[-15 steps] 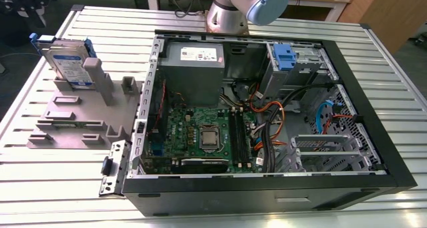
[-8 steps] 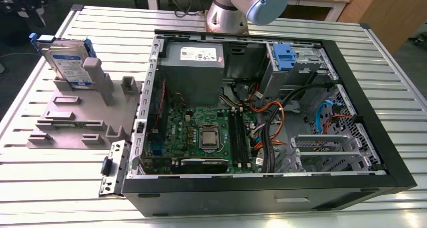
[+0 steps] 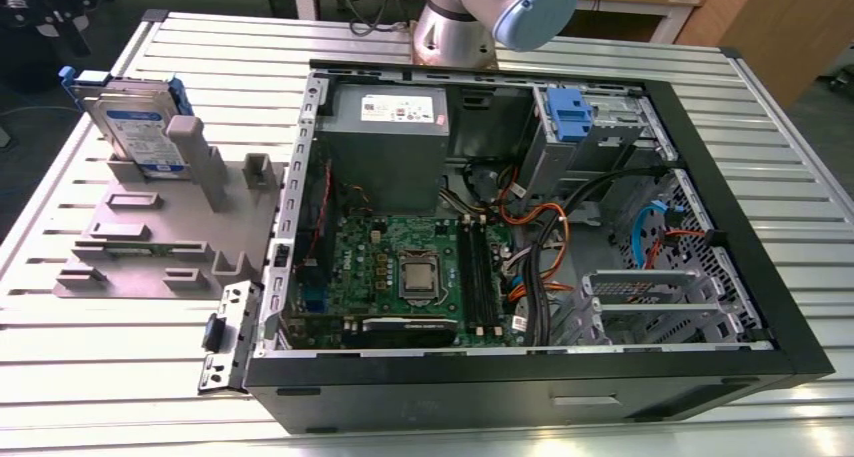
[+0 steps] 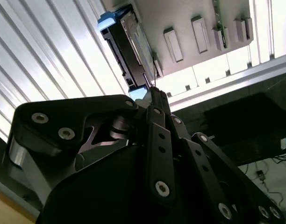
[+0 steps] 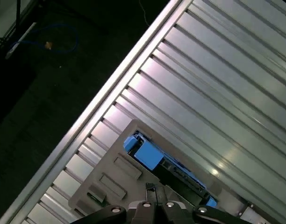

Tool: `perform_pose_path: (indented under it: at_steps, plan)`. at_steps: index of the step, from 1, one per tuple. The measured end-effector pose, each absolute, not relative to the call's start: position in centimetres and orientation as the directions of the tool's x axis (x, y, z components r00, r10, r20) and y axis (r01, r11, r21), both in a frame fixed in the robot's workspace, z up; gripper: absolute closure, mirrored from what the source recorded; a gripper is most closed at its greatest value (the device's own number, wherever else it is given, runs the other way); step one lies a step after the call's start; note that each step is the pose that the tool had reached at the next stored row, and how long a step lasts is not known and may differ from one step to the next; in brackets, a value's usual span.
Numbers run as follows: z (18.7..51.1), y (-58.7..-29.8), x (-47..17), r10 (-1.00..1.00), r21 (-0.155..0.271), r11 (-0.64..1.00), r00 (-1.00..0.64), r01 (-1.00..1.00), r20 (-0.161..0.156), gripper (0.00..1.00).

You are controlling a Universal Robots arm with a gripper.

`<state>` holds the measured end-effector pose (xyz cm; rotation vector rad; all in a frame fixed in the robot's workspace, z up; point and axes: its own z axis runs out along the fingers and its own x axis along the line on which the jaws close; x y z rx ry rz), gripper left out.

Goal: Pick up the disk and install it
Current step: 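Pick up the disk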

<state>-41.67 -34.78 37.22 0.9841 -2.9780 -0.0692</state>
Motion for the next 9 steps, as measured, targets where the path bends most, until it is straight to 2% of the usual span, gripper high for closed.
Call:
perform_pose_path:
  at_steps: [9]
  plan:
    - [37.18,-34.78,-41.67,-0.71,0.043,0.703,-0.704,-0.71,-0.01,0.89]
